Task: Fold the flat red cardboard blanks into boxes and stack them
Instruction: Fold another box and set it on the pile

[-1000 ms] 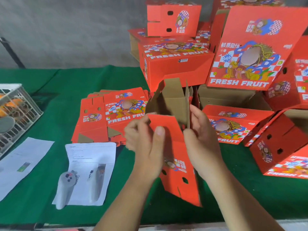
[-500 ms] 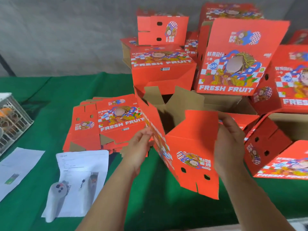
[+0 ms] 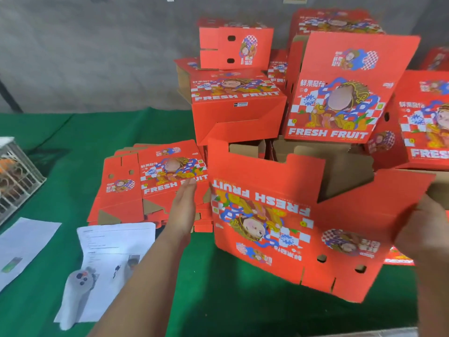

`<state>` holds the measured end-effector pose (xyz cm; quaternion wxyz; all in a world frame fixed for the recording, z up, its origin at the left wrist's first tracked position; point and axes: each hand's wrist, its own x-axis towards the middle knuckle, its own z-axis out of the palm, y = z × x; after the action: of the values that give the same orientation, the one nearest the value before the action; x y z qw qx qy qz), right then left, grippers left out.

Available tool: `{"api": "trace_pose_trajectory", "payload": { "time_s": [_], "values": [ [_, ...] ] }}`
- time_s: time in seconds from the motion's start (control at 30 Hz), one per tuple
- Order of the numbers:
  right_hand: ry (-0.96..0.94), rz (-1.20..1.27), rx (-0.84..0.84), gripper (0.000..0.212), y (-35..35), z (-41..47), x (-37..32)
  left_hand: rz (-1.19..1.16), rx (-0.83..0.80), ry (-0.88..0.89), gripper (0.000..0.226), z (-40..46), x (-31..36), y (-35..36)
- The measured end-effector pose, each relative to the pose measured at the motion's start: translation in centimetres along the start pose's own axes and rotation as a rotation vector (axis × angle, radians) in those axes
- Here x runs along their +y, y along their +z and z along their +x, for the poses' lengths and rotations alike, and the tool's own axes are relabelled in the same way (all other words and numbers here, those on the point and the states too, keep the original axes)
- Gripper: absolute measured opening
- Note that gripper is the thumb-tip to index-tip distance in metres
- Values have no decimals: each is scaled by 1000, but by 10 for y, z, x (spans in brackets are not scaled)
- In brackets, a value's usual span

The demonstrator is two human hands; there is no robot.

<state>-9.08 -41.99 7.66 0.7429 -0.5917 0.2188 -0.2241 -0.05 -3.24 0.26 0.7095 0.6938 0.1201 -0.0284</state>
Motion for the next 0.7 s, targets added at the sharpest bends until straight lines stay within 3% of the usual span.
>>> {"api": "trace_pose_trajectory", "payload": {
  "time_s": [0.07, 0.13, 0.27, 0.37, 0.47, 0.57, 0.63, 0.7],
  "values": [
    [81, 101, -13, 66, 0, 0, 3, 40, -49, 31, 77, 2, 1, -3],
    [147, 126, -26, 63, 14, -2, 11, 10, -54, 58, 71, 4, 5, -8],
    [192, 22, 55, 32, 60, 2, 25, -186, 4, 105, 67, 4, 8, -26],
    [89, -124, 170, 37, 98, -5, 33, -62, 61, 297, 53, -12, 7, -31],
    [37, -50, 65, 29, 125, -23, 43, -45, 112, 436, 27, -39, 0, -19],
    [15, -6, -15, 15, 141, -23, 39, -107, 149, 471, 15, -53, -13, -24],
    [-102, 51, 15, 13, 152, -23, 30, -111, 119, 440, 9, -58, -17, -36],
    [-152, 80, 117, 12, 160, -18, 26, -28, 79, 434, 18, -66, -17, -47]
  ]
}}
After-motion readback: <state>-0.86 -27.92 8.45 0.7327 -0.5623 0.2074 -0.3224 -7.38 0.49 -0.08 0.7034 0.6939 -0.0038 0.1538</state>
